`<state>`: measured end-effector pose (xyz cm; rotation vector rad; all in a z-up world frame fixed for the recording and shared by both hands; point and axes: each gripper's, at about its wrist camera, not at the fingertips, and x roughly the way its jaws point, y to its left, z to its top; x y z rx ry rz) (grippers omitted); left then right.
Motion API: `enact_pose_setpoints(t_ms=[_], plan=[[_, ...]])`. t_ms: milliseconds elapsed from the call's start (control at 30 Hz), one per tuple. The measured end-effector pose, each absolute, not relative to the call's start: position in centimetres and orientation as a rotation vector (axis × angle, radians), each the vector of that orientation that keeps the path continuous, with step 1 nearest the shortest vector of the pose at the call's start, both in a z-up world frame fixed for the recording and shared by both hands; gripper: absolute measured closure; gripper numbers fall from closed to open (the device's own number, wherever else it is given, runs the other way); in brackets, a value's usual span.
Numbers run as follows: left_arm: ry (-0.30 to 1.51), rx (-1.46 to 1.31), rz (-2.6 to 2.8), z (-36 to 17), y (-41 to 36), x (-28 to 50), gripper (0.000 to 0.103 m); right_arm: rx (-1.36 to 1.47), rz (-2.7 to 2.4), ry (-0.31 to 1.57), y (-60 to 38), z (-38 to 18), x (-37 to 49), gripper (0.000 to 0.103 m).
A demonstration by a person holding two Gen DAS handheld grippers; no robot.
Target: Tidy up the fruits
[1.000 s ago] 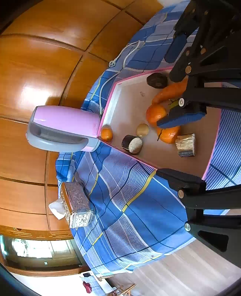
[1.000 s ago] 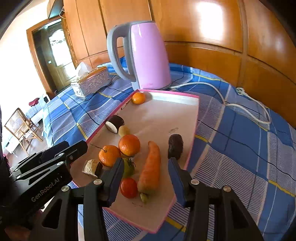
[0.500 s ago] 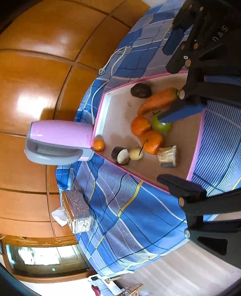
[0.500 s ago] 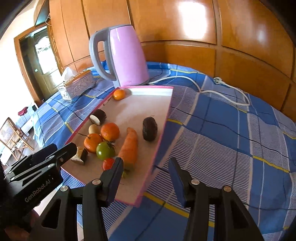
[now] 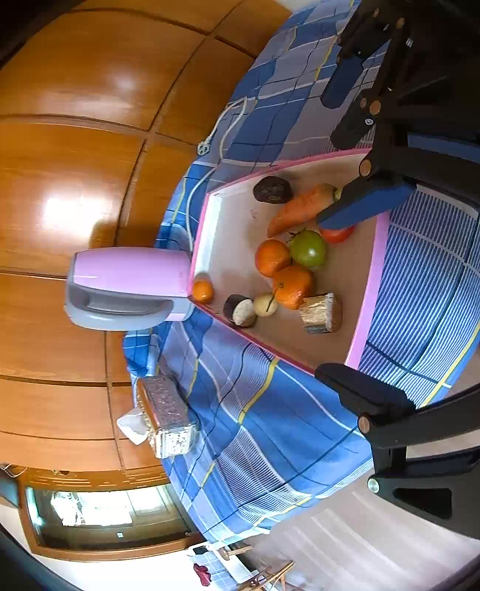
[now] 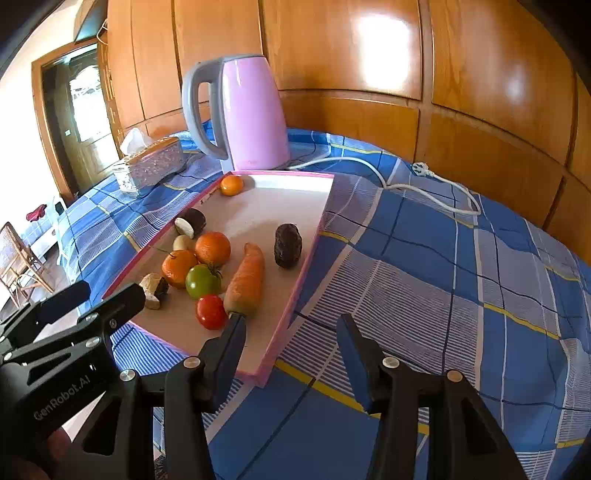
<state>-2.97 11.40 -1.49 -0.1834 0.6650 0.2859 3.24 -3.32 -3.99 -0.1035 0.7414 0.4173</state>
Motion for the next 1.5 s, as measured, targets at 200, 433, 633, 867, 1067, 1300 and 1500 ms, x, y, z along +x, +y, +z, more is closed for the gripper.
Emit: enact_pose_setpoints(t_ms=[200, 433, 633, 867, 1067, 1300, 1500], plan=[[0.654, -0.174, 0.286, -1.1, 11.2, -3.3, 0.025, -0.100, 0.418, 0.732, -3.4, -3.8, 2.9, 0.051], [0.651, -0.178, 0.288, -1.1, 11.2, -3.4, 0.024, -0.103, 0.420, 0.730, -3.4, -3.9, 2.6, 0.051], [0.650, -0.180, 0.291, -1.0, 11.3, -3.6, 0.020, -0.108, 0.426, 0.727, -3.2, -3.8, 2.4, 0.051], [0.647, -0.177, 0.300, -0.9, 11.4, -3.7, 0.015, -0.113, 0.431, 0.727, -3.1, -3.9, 2.3, 0.051], [0.646, -0.179, 0.300, -0.9, 11.4, -3.8, 0.015, -0.116, 0.433, 0.725, -2.9, -3.8, 2.1, 0.051], [0.645, -0.179, 0.300, -0.9, 11.5, -3.8, 0.014, -0.115, 0.433, 0.725, -2.9, -3.9, 2.1, 0.051], [0.639, -0.186, 0.310, -0.7, 11.7, -4.1, 0.013, -0.117, 0.434, 0.726, -2.7, -3.8, 2.0, 0.051]])
